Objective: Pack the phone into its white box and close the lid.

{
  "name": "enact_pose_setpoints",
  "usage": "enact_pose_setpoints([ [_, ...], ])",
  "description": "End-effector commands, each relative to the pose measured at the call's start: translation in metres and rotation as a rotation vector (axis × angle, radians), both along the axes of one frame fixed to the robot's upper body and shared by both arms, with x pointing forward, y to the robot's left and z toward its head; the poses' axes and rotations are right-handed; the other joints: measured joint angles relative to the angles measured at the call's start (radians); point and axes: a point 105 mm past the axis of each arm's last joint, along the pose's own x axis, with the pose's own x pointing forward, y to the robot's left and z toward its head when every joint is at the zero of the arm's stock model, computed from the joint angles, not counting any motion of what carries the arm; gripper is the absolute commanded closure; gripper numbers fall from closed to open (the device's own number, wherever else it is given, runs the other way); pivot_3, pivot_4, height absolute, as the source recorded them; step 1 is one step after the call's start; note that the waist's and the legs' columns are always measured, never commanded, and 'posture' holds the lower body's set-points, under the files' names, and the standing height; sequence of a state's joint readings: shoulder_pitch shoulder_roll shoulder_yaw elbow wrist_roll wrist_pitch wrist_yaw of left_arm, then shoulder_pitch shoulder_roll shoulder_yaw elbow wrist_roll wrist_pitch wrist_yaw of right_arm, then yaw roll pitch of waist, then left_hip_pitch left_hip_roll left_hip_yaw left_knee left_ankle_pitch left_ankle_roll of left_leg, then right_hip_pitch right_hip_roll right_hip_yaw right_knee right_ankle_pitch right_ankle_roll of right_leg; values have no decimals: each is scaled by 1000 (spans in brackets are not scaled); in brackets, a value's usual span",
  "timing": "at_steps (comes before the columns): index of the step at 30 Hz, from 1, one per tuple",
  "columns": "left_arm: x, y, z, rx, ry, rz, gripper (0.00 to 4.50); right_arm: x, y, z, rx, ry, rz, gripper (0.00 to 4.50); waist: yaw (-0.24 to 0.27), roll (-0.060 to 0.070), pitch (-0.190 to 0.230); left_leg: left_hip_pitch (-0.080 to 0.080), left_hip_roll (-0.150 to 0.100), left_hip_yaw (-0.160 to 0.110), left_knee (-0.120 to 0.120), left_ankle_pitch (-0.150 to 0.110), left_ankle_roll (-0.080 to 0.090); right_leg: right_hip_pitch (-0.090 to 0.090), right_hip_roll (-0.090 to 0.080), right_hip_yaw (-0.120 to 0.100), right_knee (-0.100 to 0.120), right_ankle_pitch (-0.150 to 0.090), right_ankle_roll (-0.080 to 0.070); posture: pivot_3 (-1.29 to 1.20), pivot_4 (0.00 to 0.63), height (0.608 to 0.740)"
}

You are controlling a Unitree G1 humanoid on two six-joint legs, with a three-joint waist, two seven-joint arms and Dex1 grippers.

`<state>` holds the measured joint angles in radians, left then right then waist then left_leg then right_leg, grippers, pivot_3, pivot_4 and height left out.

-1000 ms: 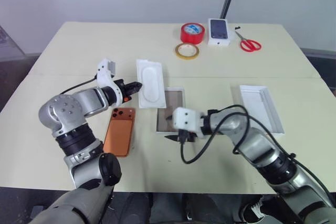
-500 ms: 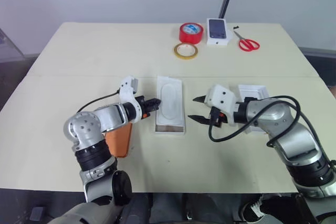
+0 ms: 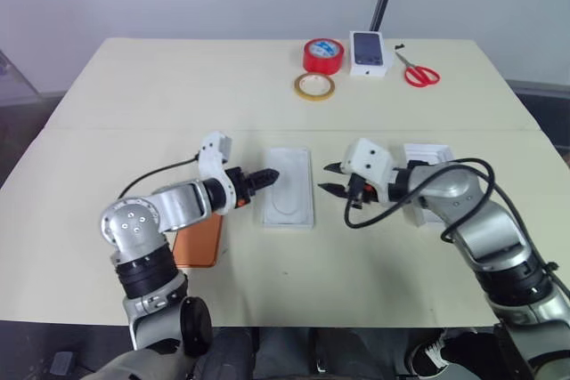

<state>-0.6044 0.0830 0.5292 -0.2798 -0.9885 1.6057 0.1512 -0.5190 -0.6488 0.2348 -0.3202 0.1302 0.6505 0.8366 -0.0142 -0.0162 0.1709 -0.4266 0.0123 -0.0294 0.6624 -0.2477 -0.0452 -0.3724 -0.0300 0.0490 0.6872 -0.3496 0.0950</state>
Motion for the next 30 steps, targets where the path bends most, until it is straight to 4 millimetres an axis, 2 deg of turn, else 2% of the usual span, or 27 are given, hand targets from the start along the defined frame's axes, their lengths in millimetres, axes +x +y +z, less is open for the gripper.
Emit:
enact_pose_setpoints([
  [1, 3, 19, 19, 42, -82, 37, 1596, 9, 12, 9, 20, -31, -23, 4435, -1, 0, 0, 0, 0, 0, 0, 0, 0, 0, 0, 0, 0, 0, 0, 0, 150, 717],
  [3, 8, 34, 25, 92, -129, 80, 1596, 14, 21, 8, 28, -25, -31, 4435, -1, 0, 0, 0, 0, 0, 0, 0, -1, 0, 0, 0, 0, 0, 0, 0, 150, 717],
  [5, 8, 50, 28, 221, -216, 98, 1596, 22, 31, 5, 40, -19, -55, 4435, -5, 0, 0, 0, 0, 0, -1, 1, -1, -1, 0, 0, 0, 0, 0, 0, 150, 717],
  [8, 3, 62, 26, 394, -357, 42, 1596, 32, 47, 0, 38, -33, -86, 4435, -6, 0, 0, 0, 0, 1, -3, 2, -4, -2, 0, 1, 0, 0, 0, 0, 150, 717],
  [12, -12, 67, 15, 527, -476, -83, 1596, 46, 63, -9, 39, -39, -132, 4435, 0, 0, 0, 1, 0, 2, -7, 3, -6, -3, -1, 1, -2, 0, -1, 0, 150, 717],
  [18, -29, 68, 2, 538, -515, -178, 1596, 67, 70, -25, -9, -74, -217, 4435, -1, 0, 0, 0, -1, 1, -11, 1, -1, -4, -3, 1, -3, 1, -2, 0, 150, 717],
  [21, -39, 69, -3, 566, -524, -226, 1596, 63, 70, -33, -45, -48, -186, 4435, -5, 0, 0, 0, -1, 2, -12, 1, -1, -5, -2, 1, -2, 1, -2, 0, 150, 717],
  [25, -50, 68, -8, 564, -526, -272, 1596, 48, 74, -39, -57, 19, -102, 4435, -6, 1, 0, 1, 0, 2, -12, 1, -1, -6, -2, 1, -2, 1, -3, 0, 150, 717],
  [30, -58, 70, -8, 542, -534, -304, 1596, 14, 78, -40, -99, 83, 88, 4435, -5, 1, 0, 0, 0, 2, -12, 1, 0, -5, -2, 1, -2, 1, -3, 0, 150, 717],
])
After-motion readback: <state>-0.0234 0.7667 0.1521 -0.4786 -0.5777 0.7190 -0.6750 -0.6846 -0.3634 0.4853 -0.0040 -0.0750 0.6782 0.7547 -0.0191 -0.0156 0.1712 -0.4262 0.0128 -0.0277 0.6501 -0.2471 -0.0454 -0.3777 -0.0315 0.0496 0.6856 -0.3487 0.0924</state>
